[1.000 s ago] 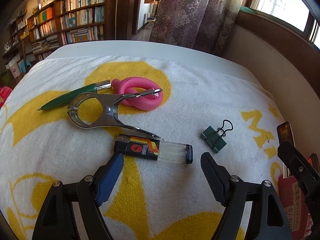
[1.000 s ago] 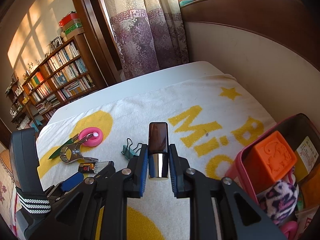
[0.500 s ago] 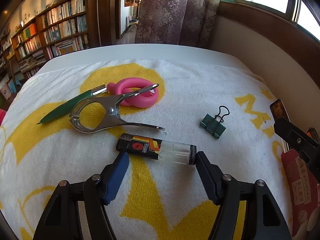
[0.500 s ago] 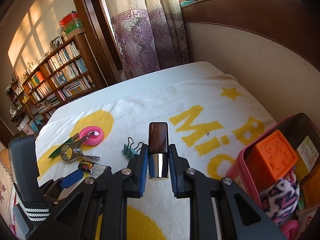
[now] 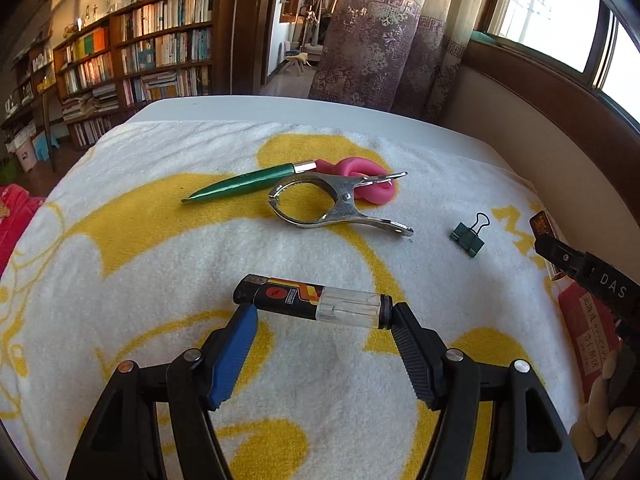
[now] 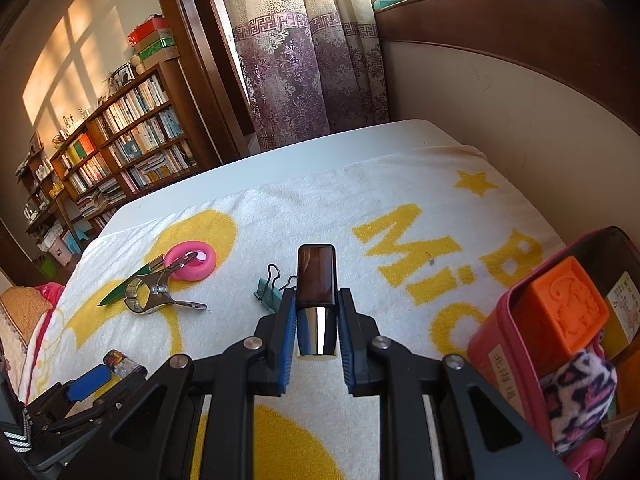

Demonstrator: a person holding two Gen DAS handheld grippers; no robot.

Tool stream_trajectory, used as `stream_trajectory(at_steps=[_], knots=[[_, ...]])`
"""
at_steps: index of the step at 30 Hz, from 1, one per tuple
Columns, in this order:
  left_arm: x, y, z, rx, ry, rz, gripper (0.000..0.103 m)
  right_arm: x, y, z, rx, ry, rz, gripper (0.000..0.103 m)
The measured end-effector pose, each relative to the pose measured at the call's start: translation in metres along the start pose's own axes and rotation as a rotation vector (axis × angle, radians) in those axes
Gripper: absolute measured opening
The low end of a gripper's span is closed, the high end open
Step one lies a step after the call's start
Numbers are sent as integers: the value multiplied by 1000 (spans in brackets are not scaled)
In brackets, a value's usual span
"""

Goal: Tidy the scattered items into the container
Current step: 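Carry the lipstick tube toward the tin with the right gripper while the left lifts the black tube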

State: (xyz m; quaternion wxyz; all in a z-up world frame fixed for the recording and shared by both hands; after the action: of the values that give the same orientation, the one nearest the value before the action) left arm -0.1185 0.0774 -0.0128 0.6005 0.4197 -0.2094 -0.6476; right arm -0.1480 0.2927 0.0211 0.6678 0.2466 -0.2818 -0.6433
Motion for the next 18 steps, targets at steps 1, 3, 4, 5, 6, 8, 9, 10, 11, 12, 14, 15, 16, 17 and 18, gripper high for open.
stream_trajectory(at_steps=[1,3,4,5,6,8,9,10,11,12,14,15,16,17,18], knots=[[3,3,2,-15,2,3,70,1,-1,0,1,2,2,22],[7,7,5,-34,8,1,70,2,-2,-1,2,4,5,22],[9,8,5,-34,13,-6,70,2,-2,-2,3,3,6,22],[9,9,5,-31,15,-14,70,2,-3,-2,3,0,8,22],[8,9,5,-29,14,-20,70,2,-3,-2,3,-4,10,22],[5,10,3,-27,7,-32,70,1,-1,-2,1,-14,11,22],[3,11,3,-25,4,-38,70,0,0,-1,-2,-19,15,22],[1,12,2,-24,3,-46,70,0,2,0,-5,-22,18,22],[0,13,1,-24,1,-53,70,0,4,1,-11,-23,19,22],[-2,15,1,-25,-1,-60,70,0,7,2,-16,-23,19,22],[-5,18,1,-26,-2,-71,70,2,13,4,-25,-22,27,22],[-5,19,1,-26,-1,-76,70,3,17,4,-29,-24,37,22],[-6,20,0,-27,-1,-80,70,4,21,5,-35,-25,45,22],[-7,21,0,-27,-3,-83,70,6,27,4,-43,-25,52,22],[-7,21,0,-26,-5,-87,70,7,33,3,-50,-24,58,22]])
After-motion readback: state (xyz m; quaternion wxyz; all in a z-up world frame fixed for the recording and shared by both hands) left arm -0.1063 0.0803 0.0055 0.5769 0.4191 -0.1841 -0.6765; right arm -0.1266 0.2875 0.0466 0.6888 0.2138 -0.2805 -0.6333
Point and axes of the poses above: each gripper's, at about its wrist camera, not at the fingertips, and y roughly against the way its jaws point, x to its left, z to its top, the point moved 6 cm from there along -y, roughly the way its jaws point, and after that the axes turned 12 degrees about y, right-handed, at the moved point
